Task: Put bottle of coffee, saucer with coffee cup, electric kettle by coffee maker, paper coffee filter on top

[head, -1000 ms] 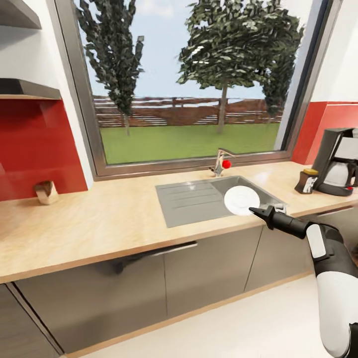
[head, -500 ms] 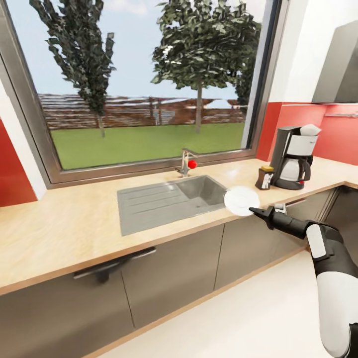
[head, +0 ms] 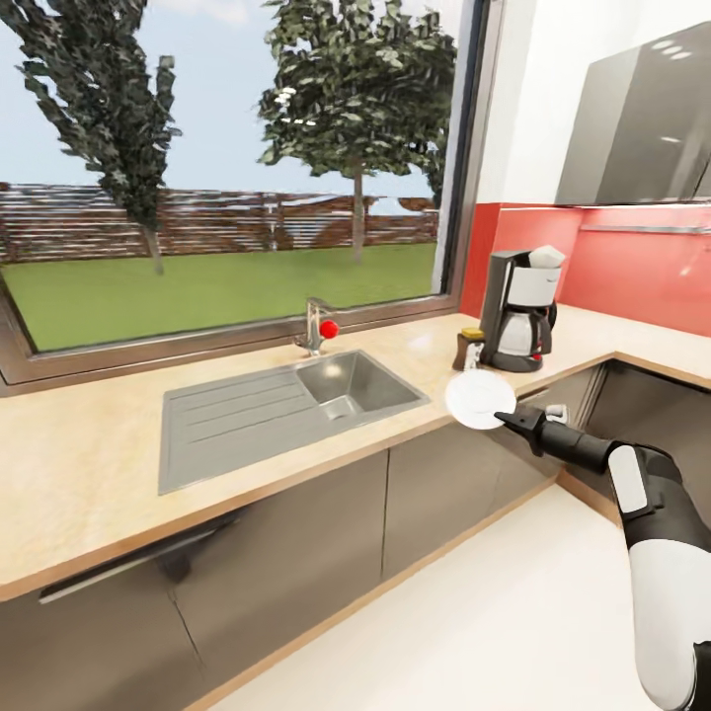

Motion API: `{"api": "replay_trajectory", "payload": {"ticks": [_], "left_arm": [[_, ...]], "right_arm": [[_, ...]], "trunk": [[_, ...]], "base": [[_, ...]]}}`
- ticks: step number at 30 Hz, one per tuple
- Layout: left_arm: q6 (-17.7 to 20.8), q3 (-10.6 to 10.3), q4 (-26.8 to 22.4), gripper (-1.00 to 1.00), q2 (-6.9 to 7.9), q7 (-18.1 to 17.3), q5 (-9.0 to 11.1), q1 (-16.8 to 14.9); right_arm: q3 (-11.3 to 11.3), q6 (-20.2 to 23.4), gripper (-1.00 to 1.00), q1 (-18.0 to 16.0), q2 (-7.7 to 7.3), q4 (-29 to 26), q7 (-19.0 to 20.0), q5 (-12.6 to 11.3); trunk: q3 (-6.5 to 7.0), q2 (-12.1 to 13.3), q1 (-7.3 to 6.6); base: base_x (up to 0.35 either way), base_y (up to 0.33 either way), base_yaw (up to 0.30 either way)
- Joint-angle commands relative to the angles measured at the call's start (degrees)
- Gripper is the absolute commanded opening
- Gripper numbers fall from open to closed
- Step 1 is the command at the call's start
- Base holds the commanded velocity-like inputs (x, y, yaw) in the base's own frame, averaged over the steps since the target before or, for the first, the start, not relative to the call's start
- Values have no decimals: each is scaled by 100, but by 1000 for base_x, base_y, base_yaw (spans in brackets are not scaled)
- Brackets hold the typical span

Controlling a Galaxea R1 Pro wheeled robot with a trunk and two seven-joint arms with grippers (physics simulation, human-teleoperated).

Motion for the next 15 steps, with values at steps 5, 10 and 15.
{"api": "replay_trajectory", "payload": {"ticks": [5, 10, 15], "left_arm": [[59, 11, -3, 100, 2, -20, 37, -1], [59, 11, -3, 100, 2, -21, 38, -1], [59, 11, -3, 100, 2, -21, 37, -1]], "right_arm": [[-14, 27, -100, -7, 5, 3, 39, 12], [-14, 27, -100, -7, 4, 3, 36, 12], [-14, 27, -100, -7, 2, 3, 35, 12]], "trunk": [[-6, -4, 0], [-6, -4, 0], [-6, -4, 0]], "base": [[7, -10, -276], [1, -1, -280], [0, 0, -281]]}}
